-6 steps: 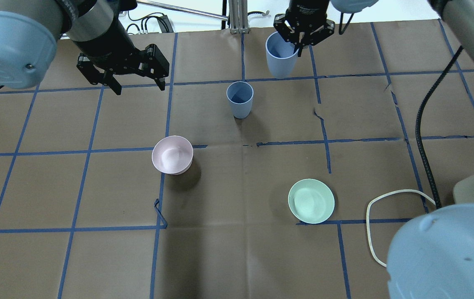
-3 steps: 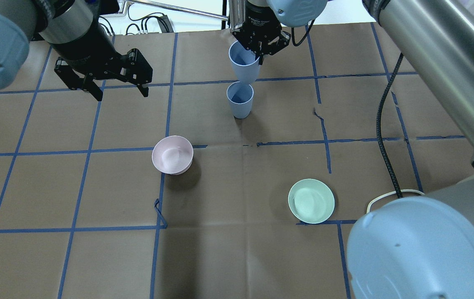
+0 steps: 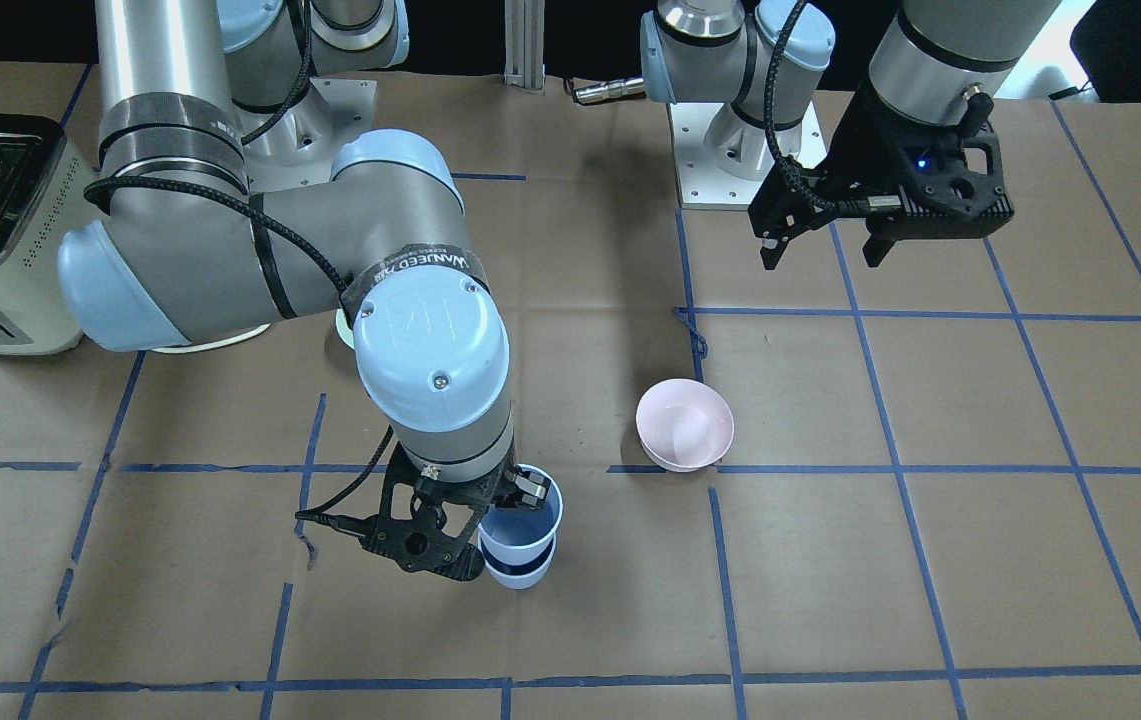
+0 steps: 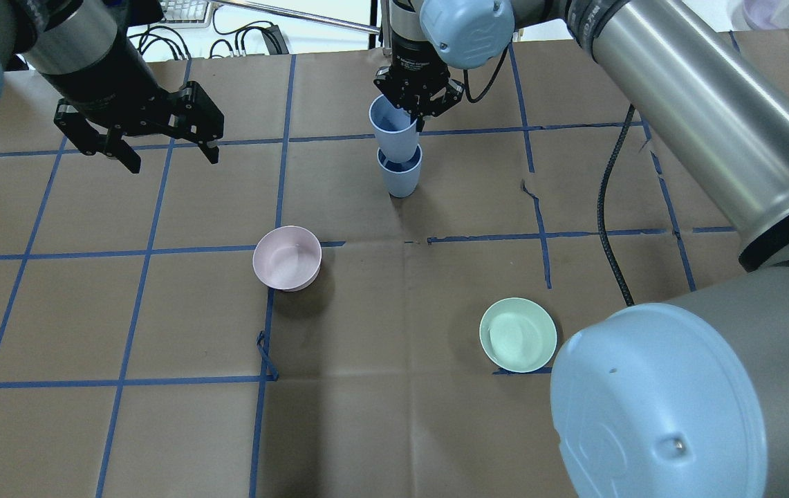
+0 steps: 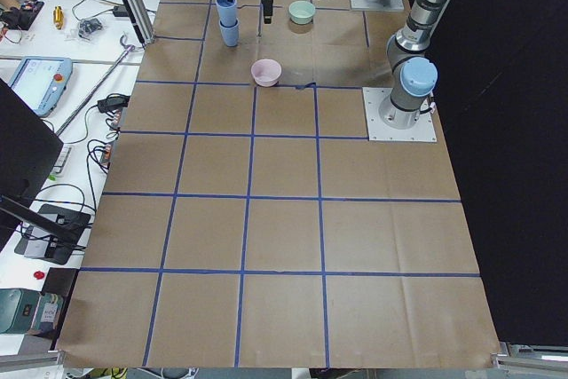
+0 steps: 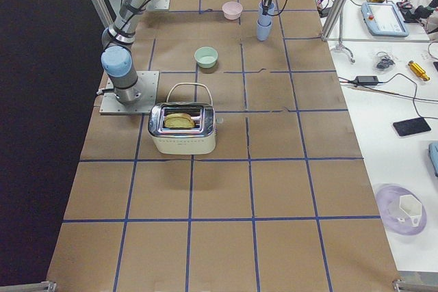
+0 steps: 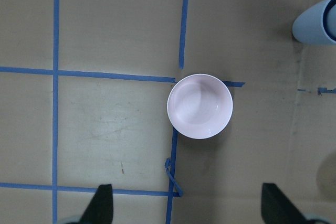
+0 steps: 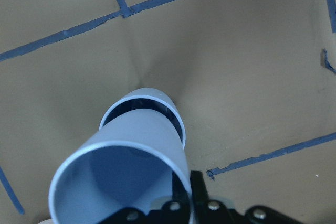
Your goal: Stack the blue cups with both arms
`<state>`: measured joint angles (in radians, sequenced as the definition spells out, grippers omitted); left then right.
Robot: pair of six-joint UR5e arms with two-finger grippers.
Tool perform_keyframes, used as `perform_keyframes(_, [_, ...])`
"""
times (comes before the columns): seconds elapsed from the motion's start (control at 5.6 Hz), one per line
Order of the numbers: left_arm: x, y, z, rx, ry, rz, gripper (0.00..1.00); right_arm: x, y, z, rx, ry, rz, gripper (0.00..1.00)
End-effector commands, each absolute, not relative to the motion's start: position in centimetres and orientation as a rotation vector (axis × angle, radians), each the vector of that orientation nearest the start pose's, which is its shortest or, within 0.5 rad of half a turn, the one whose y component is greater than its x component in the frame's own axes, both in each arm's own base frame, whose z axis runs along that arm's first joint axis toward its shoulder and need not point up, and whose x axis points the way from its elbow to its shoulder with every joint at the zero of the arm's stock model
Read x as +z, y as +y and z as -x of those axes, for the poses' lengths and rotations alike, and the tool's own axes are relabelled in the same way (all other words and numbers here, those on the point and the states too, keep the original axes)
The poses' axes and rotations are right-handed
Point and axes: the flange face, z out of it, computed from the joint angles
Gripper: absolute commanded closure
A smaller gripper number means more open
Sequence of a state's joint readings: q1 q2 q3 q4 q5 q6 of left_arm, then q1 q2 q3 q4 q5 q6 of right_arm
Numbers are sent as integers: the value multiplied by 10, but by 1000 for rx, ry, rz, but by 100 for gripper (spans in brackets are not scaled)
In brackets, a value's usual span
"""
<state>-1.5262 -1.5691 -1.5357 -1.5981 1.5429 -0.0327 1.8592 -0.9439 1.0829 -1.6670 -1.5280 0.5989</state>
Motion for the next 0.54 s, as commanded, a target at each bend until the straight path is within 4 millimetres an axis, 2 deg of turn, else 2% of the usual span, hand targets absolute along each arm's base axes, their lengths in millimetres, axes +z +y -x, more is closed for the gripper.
perform_keyframes(0.0, [503, -496, 115, -10, 3165, 121, 1, 327, -672, -343, 68, 3076, -481, 91])
perform_keyframes(0.18, [502, -496, 114, -8, 3163, 109, 1, 328, -675, -342, 51, 3074, -476, 38])
perform_keyframes(0.36, [501, -497, 115, -1, 3161, 44, 1, 340, -678, -339, 8, 3055, -474, 1])
